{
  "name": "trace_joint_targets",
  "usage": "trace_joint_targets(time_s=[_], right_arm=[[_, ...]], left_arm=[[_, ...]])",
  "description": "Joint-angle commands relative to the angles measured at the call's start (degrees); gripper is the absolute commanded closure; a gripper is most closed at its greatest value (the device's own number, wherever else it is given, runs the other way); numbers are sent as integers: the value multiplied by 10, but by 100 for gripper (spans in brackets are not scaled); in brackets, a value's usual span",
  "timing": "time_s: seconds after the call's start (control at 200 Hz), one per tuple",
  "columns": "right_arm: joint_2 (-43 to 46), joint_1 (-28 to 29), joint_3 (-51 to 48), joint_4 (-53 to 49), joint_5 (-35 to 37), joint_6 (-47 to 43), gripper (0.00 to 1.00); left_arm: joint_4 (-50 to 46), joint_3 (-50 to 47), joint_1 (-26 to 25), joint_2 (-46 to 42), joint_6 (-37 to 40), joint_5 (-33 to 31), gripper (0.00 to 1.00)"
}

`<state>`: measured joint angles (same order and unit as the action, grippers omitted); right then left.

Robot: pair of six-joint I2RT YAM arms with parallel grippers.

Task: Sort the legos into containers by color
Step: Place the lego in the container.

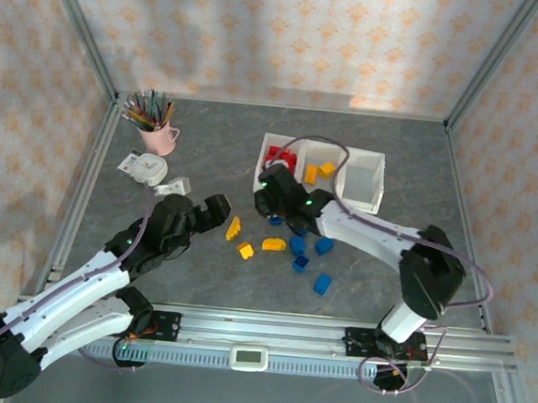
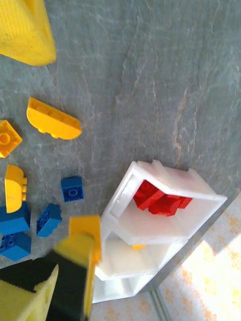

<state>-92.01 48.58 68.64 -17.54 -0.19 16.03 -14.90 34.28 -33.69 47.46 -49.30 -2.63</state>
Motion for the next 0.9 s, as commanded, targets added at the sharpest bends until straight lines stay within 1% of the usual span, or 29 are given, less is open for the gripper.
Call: trace_joint_targets(time_s=[0.0,0.095,0.17,0.27,0.395,0.445,0.516,0.666,0.776,0.891], right_arm=[[41,-41,-20,-32,23,4,73],[60,-87,-23,-38,29,0,73],[58,-122,-19,-37,35,-8,73],[37,-162,-2,-34,44,-20,73],[-10,-196,26,-13,43,-32,73],[-34,-204,44,-10,43,-36,73],[-66,-209,63,-4,64,-44,73],[-125,-221,90,-10,47,-43,72],[-139,-222,87,-5,74,-44,67],[-141,-224,89,-3,77,-48,59]], left_arm=[[40,38,1,38,37,31,1],[62,64,1,77,53,50,1],[84,80,1,105,60,63,1],[115,95,0,138,64,74,1],[145,111,0,175,66,78,1],[152,118,0,187,67,78,1],[162,126,0,199,68,76,1],[176,130,0,211,69,75,1],[178,131,1,218,69,72,1],[178,130,1,221,71,73,1]])
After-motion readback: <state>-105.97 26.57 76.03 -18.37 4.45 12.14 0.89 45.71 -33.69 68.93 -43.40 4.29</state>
